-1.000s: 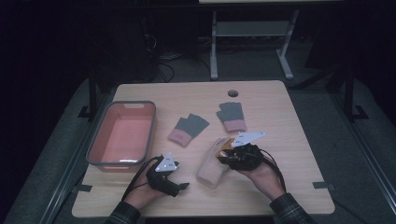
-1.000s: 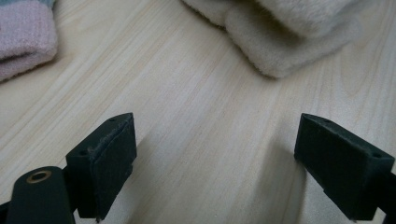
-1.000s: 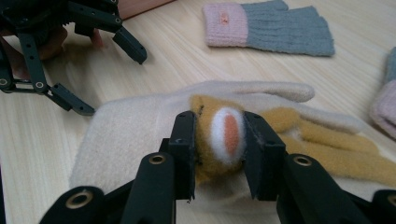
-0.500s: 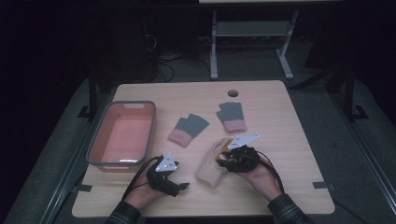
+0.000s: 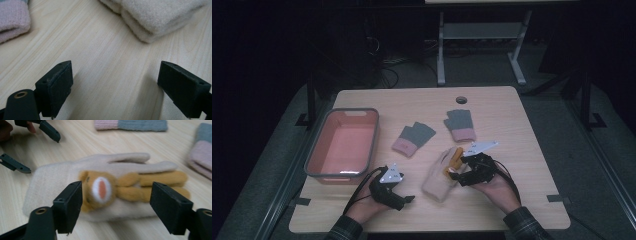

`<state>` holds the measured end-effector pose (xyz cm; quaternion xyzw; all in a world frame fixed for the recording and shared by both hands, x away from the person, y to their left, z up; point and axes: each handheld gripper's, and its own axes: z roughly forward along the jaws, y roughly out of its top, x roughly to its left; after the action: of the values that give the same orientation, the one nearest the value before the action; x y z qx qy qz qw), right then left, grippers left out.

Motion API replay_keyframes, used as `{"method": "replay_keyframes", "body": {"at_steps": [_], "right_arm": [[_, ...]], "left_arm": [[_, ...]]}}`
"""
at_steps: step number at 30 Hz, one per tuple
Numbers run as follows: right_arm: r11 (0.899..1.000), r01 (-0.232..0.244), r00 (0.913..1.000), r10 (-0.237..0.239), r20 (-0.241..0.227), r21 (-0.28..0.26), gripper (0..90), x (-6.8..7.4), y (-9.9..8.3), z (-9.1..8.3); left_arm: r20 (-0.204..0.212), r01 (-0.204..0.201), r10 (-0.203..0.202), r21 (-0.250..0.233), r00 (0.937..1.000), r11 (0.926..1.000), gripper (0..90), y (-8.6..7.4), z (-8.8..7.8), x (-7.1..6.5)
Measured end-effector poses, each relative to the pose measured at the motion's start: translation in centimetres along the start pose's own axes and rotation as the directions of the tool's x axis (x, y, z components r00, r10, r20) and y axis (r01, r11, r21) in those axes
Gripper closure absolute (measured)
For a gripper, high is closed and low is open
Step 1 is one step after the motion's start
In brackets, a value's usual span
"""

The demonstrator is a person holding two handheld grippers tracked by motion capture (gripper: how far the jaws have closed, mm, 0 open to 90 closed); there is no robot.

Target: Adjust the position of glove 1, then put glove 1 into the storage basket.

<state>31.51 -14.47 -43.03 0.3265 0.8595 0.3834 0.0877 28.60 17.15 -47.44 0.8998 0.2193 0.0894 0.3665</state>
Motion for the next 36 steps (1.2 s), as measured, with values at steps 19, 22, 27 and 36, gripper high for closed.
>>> {"method": "replay_keyframes", "body": {"at_steps": [19,22,27,36], "right_arm": [[0.999,-0.033,0.9951,0.035,0.093,-0.019,14.0,-3.6,-5.0,-3.5],[0.999,-0.050,0.9915,0.050,0.120,-0.005,13.1,-4.1,-6.3,-4.1],[0.999,-0.046,0.9827,0.045,0.180,-0.003,8.5,-4.8,-8.8,-5.0],[0.998,-0.068,0.9731,0.067,0.221,-0.003,5.5,-5.7,-11.2,-5.2]], "left_arm": [[-0.006,0.012,-0.012,-0.001,0.9999,0.9999,12.2,0.1,0.1,0.1],[-0.008,0.014,-0.014,0.001,0.9999,0.9999,12.2,0.1,0.1,0.0],[0.000,0.045,-0.045,0.004,0.9990,0.9990,12.4,0.3,0.1,0.2],[0.025,0.104,-0.104,-0.012,0.9943,0.9945,12.8,1.9,-0.4,0.5]]}}
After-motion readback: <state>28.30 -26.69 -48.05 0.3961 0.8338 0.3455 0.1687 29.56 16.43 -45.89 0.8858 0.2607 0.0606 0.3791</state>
